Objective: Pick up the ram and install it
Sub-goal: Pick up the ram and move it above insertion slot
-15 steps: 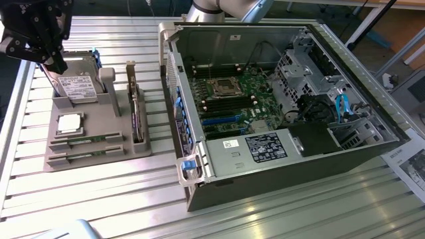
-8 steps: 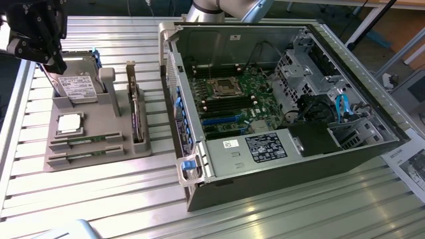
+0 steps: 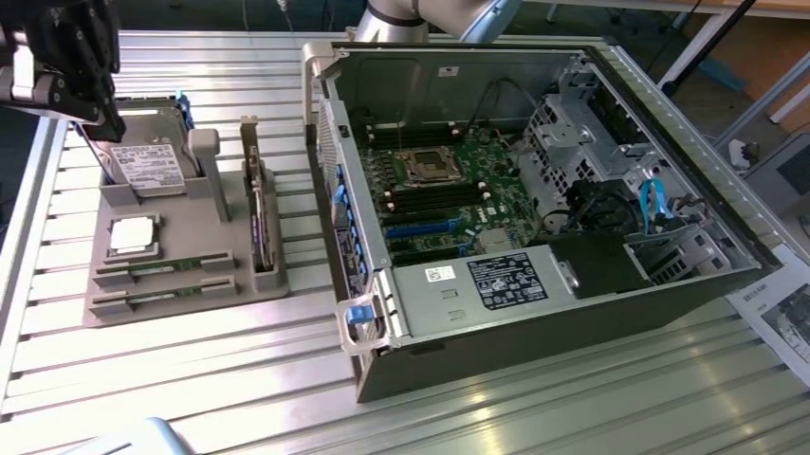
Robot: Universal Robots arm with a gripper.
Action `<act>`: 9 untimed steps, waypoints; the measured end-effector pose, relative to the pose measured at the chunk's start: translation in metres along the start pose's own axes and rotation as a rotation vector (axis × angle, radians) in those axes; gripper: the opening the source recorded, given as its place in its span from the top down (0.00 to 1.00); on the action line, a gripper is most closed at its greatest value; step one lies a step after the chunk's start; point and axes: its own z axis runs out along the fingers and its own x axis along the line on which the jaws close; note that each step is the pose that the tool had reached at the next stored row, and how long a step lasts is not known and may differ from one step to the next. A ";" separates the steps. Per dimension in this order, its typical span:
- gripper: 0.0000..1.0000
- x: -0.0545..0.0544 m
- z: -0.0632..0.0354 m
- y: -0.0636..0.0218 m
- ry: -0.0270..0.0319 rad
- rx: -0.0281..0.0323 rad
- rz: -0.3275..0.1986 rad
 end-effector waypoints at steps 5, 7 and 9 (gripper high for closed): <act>0.90 0.000 0.0001 0.0000 0.0003 -0.0001 -0.007; 0.90 0.000 0.0001 0.0000 0.0008 -0.0004 -0.020; 0.90 0.000 0.0000 0.0000 0.0010 -0.0005 -0.022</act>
